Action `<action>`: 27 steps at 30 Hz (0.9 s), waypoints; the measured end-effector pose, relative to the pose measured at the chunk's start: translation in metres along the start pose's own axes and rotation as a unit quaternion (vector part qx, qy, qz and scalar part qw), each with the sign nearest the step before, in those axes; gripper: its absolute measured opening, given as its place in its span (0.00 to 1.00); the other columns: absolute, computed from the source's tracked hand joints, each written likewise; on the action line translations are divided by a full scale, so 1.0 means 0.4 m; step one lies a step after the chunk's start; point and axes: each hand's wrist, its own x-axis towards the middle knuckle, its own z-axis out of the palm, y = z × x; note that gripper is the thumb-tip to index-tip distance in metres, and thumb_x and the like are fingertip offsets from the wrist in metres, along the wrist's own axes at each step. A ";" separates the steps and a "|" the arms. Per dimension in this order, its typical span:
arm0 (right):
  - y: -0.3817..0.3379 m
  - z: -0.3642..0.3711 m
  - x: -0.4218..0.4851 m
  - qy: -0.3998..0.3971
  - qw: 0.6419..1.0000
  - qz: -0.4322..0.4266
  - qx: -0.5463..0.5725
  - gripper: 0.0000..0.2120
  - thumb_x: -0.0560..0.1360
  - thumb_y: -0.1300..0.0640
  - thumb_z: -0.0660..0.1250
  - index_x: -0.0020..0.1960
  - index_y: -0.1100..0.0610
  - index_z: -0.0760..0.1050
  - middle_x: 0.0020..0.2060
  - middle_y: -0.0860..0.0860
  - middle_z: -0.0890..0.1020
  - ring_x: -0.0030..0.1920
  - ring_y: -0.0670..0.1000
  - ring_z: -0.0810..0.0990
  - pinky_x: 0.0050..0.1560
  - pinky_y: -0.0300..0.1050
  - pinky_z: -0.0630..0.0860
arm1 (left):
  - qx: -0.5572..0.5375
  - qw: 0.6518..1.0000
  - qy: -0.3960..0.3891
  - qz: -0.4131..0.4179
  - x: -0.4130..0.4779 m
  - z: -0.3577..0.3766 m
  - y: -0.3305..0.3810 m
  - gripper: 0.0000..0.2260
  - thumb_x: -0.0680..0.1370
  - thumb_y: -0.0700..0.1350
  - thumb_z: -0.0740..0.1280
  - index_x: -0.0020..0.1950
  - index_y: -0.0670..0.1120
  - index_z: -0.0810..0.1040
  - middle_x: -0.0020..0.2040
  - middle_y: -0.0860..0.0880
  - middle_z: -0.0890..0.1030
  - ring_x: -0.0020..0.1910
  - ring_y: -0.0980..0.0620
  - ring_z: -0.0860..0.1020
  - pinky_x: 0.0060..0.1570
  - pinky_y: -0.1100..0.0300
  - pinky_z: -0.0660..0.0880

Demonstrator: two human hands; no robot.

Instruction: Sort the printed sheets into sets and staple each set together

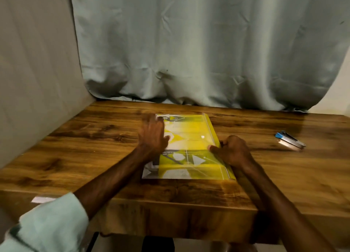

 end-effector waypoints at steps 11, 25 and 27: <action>-0.126 0.007 -0.023 -0.130 0.932 0.089 0.327 0.10 0.77 0.58 0.74 0.53 0.57 0.74 0.43 0.53 0.82 0.38 0.54 0.83 0.33 0.46 0.81 | -0.264 0.932 -0.151 -0.196 -0.052 -0.081 -0.128 0.26 0.69 0.61 0.79 0.54 0.44 0.75 0.54 0.47 0.81 0.48 0.47 0.80 0.40 0.57 0.73; -0.534 0.281 -0.018 -0.129 0.904 -0.023 0.408 0.08 0.78 0.60 0.70 0.56 0.59 0.82 0.50 0.55 0.86 0.48 0.54 0.85 0.53 0.51 0.83 | -0.304 0.916 -0.064 -0.255 0.014 -0.207 -0.603 0.22 0.71 0.55 0.80 0.42 0.35 0.82 0.37 0.41 0.80 0.32 0.48 0.76 0.37 0.57 0.71; -0.564 0.330 -0.013 -0.138 0.924 -0.026 0.357 0.12 0.73 0.56 0.74 0.55 0.59 0.83 0.50 0.55 0.87 0.49 0.55 0.86 0.54 0.54 0.83 | -0.239 0.935 -0.072 -0.252 0.016 -0.194 -0.666 0.23 0.73 0.57 0.78 0.45 0.36 0.81 0.42 0.37 0.80 0.39 0.43 0.80 0.41 0.55 0.73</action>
